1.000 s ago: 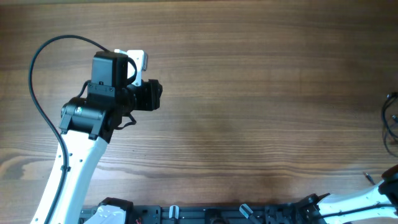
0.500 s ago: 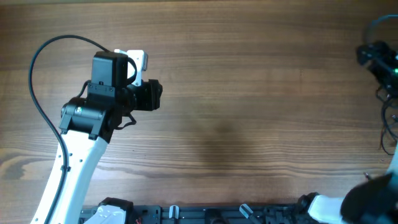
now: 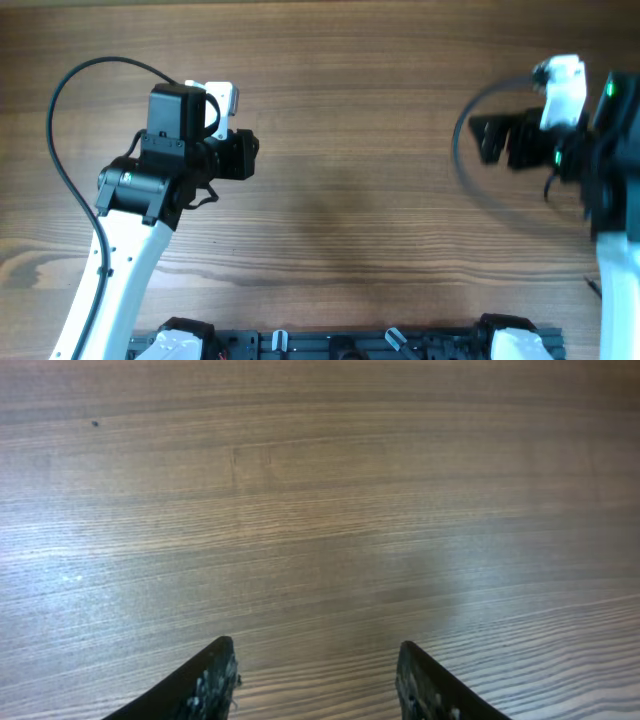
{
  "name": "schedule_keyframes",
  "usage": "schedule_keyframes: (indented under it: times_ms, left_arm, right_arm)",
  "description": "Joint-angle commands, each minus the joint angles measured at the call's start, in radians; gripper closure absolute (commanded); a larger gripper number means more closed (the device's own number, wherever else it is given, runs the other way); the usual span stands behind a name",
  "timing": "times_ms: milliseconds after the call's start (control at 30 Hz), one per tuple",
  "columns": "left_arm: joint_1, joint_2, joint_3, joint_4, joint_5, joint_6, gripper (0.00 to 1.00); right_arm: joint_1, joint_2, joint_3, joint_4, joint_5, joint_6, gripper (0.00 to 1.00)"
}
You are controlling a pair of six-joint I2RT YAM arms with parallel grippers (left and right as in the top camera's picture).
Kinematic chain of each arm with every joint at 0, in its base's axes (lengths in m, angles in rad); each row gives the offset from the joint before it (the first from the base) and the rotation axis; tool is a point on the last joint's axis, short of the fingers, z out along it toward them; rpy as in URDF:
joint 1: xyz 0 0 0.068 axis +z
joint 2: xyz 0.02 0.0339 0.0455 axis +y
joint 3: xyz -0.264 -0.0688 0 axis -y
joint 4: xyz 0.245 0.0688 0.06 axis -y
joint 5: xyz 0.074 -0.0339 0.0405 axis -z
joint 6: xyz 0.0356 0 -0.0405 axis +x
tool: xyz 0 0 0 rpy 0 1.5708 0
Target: Untangle cables
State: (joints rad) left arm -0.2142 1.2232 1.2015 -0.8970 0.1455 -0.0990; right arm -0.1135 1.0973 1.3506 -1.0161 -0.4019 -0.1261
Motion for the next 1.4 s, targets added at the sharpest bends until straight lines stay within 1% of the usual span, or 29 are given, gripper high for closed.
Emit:
schedule_keyframes:
  times_ms: [0,33,133,233,367,433,533,733,800,867,967,1067,1133,1367]
  left_arm:
    - [0.003,-0.082,0.003,-0.001,-0.009,0.012,0.48]
    - [0.003,-0.113,0.003,0.001,-0.009,0.012,0.48]
    - [0.003,-0.182,0.003,0.001,-0.009,0.012,0.47]
    - [0.003,-0.263,0.003,0.001,-0.010,0.012,0.46]
    - [0.003,-0.388,0.003,-0.013,-0.010,0.011,0.46]
    - [0.003,-0.444,0.003,-0.027,-0.012,0.012,0.45]
    - [0.003,-0.523,0.003,-0.057,-0.048,0.004,0.45]
    - [0.003,-0.647,0.003,-0.127,-0.069,0.000,0.45]
    - [0.003,-0.672,0.003,-0.148,-0.070,-0.003,0.44]
    - [0.003,-0.689,0.003,-0.167,-0.069,-0.003,0.44]
    - [0.003,-0.694,0.003,-0.201,-0.069,-0.008,0.44]
    - [0.003,-0.694,0.003,-0.214,-0.070,-0.007,0.44]
    - [0.003,-0.694,0.003,-0.214,-0.070,-0.008,0.44]
    - [0.003,-0.694,0.003,-0.215,-0.069,-0.008,0.44]
  right_arm:
    - [0.043,-0.202,0.011,-0.054,0.058,-0.031,0.00]
    - [0.043,-0.279,0.011,-0.074,0.056,-0.027,0.00]
    - [0.043,-0.412,0.011,-0.111,0.045,-0.021,0.00]
    - [0.043,-0.550,0.011,-0.157,0.043,0.029,0.00]
    - [0.043,-0.707,0.011,-0.188,0.051,0.063,0.00]
    - [0.043,-0.774,0.011,-0.194,0.077,0.103,0.00]
    - [0.043,-0.859,0.011,-0.232,0.077,0.120,0.00]
    - [0.043,-0.889,0.003,-0.384,0.089,0.132,0.00]
    - [0.043,-0.888,-0.002,-0.438,0.080,0.164,0.00]
    - [0.043,-0.888,-0.002,-0.467,0.080,0.157,0.00]
    - [0.043,-0.889,-0.002,-0.505,0.065,0.117,0.00]
    - [0.040,-0.904,0.003,-0.562,-0.016,-0.012,0.00]
    - [0.029,-0.933,0.019,-0.581,-0.049,-0.060,0.00]
    - [-0.008,-1.085,0.070,-0.548,-0.048,-0.098,0.00]
